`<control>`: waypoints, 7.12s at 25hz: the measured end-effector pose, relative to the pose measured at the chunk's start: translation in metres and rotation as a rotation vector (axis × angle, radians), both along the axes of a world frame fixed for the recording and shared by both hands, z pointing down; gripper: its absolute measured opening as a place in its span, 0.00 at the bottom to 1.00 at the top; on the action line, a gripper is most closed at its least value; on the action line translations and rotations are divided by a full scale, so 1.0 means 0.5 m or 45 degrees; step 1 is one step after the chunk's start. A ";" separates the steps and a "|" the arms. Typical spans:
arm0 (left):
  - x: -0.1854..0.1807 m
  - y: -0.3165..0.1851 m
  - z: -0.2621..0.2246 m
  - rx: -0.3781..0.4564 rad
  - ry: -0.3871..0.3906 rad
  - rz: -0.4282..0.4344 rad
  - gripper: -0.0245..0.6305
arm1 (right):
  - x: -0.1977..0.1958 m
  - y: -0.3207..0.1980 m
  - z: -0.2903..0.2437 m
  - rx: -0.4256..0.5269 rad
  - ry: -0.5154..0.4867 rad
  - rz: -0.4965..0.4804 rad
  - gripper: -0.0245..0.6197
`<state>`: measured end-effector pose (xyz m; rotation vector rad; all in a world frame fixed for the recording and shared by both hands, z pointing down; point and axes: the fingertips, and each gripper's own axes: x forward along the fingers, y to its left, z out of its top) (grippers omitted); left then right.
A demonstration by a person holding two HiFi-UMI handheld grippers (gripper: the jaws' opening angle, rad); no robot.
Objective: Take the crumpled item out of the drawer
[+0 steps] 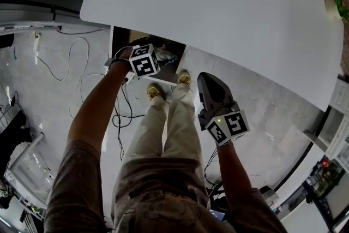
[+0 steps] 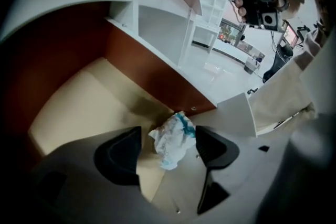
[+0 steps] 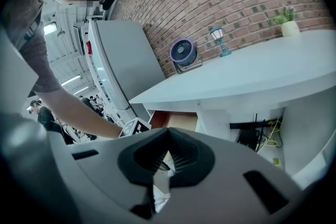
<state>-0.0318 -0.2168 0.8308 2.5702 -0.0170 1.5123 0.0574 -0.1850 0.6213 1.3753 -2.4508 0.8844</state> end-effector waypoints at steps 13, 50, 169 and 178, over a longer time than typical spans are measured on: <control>-0.012 0.020 0.075 -0.051 -0.114 0.057 0.43 | 0.014 0.014 0.006 -0.032 0.014 0.033 0.03; -0.001 0.011 -0.033 0.009 -0.071 0.000 0.20 | 0.030 0.026 -0.033 -0.016 0.014 0.030 0.03; -0.116 0.005 -0.976 0.389 1.197 -1.259 0.21 | 0.042 -0.058 -0.519 0.428 0.010 -0.035 0.03; -0.119 0.005 -0.973 0.388 1.198 -1.262 0.21 | 0.033 -0.060 -0.515 0.427 -0.002 -0.033 0.03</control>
